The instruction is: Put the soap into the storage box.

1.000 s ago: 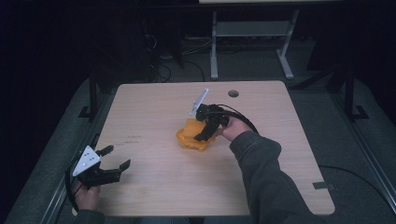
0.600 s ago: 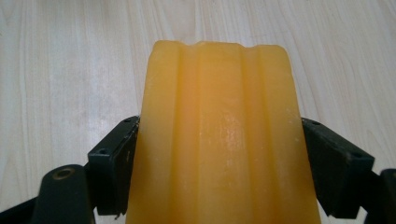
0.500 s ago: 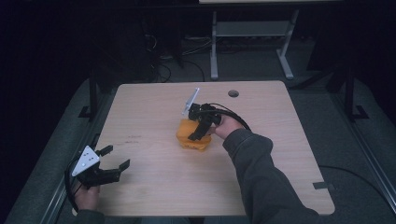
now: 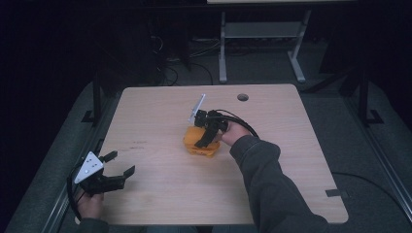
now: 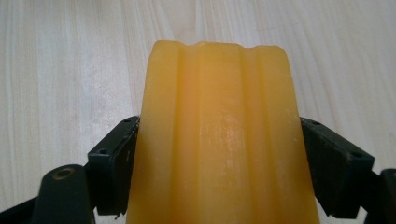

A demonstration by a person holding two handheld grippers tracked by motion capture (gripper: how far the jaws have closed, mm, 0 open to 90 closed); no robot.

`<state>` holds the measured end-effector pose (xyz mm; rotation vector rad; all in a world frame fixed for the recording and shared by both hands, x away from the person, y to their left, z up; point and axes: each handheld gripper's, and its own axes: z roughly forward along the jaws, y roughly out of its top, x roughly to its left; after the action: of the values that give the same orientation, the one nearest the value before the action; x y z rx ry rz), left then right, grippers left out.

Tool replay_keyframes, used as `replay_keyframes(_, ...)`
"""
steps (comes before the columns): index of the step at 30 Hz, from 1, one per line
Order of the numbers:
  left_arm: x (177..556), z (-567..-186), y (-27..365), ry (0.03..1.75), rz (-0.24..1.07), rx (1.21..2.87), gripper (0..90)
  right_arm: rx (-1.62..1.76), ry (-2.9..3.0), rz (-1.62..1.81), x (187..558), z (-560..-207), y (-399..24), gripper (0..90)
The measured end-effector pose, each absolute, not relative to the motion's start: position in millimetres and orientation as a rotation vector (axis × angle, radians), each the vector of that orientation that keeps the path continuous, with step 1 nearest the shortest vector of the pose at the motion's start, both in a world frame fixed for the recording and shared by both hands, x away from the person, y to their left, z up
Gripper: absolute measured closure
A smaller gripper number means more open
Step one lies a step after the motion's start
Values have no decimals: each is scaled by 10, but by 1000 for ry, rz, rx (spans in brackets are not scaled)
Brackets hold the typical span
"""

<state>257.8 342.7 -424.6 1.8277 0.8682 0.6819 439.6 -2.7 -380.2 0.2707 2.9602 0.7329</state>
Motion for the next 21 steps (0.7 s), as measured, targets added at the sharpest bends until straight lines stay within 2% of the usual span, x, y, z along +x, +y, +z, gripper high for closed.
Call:
replay_keyframes(7,2577,-4243,3430,866,681,1829,139,301,2979,737,4400,-3923,-71,202)
replay_keyframes(21,2578,-4244,3430,866,686,1834,139,310,2983,719,4393,-3918,-59,200)
